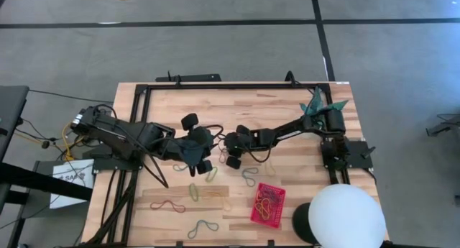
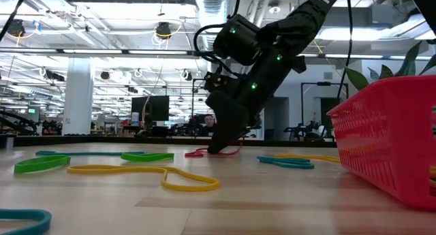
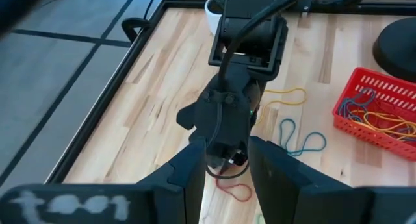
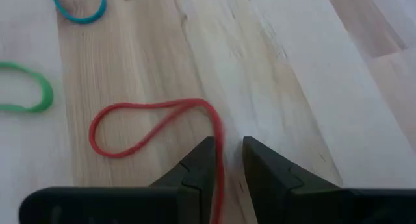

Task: Pick and place items into bin
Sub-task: Put the red rubber band into the red bin, then put the yellow rubber band into the red bin

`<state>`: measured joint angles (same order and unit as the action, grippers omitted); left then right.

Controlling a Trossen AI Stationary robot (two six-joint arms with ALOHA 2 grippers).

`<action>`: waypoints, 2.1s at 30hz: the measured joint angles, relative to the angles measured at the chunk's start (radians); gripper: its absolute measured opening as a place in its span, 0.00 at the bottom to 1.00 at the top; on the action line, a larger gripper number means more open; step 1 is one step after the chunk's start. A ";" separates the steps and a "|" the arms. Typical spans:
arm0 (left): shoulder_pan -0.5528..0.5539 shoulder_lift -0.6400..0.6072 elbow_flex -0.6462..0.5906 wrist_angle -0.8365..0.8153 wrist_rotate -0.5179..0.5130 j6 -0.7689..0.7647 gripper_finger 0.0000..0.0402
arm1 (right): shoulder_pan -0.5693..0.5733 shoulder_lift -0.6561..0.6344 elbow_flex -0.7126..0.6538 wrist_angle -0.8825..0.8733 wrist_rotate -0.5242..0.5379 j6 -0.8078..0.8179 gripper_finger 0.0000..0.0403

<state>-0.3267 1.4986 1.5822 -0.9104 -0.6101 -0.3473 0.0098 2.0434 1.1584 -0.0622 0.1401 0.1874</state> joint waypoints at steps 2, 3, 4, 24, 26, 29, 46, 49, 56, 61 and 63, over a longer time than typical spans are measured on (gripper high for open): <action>0.000 0.000 0.000 0.000 0.000 0.000 0.27 | 0.002 0.008 0.000 0.004 -0.012 0.014 0.19; 0.000 0.000 0.000 0.000 0.000 0.000 0.27 | 0.004 0.026 0.002 0.010 -0.010 0.014 0.19; 0.000 0.000 0.000 0.000 0.001 0.000 0.27 | 0.008 0.033 0.004 0.013 -0.002 0.014 0.18; 0.000 0.000 -0.013 -0.041 -0.033 -0.025 0.27 | 0.306 -0.334 -0.005 -0.307 0.071 0.062 0.00; 0.000 0.001 -0.020 -0.050 -0.033 -0.033 0.27 | 0.372 -0.404 -0.002 -0.361 0.058 0.110 0.00; 0.000 0.003 -0.027 -0.040 -0.034 -0.042 0.27 | 0.472 -0.474 -0.003 -0.479 0.052 0.185 0.00; -0.003 0.010 -0.030 -0.011 -0.026 -0.049 0.27 | 0.643 -0.286 -0.003 -0.608 0.047 0.485 0.05; -0.003 0.010 -0.030 -0.011 -0.026 -0.054 0.27 | 0.625 -0.254 -0.003 -0.606 -0.012 0.455 0.10; -0.003 0.010 -0.030 -0.011 -0.026 -0.056 0.27 | 0.576 -0.245 -0.002 -0.613 -0.037 0.425 0.19; -0.003 0.010 -0.030 -0.019 -0.026 -0.056 0.27 | 0.544 -0.264 0.000 -0.629 -0.037 0.419 0.20; -0.003 0.009 -0.030 -0.022 -0.026 -0.056 0.27 | 0.531 -0.283 -0.004 -0.664 -0.035 0.400 0.19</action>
<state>-0.3294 1.5073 1.5520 -0.9322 -0.6364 -0.4038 0.5404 1.7609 1.1547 -0.7262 0.1046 0.5873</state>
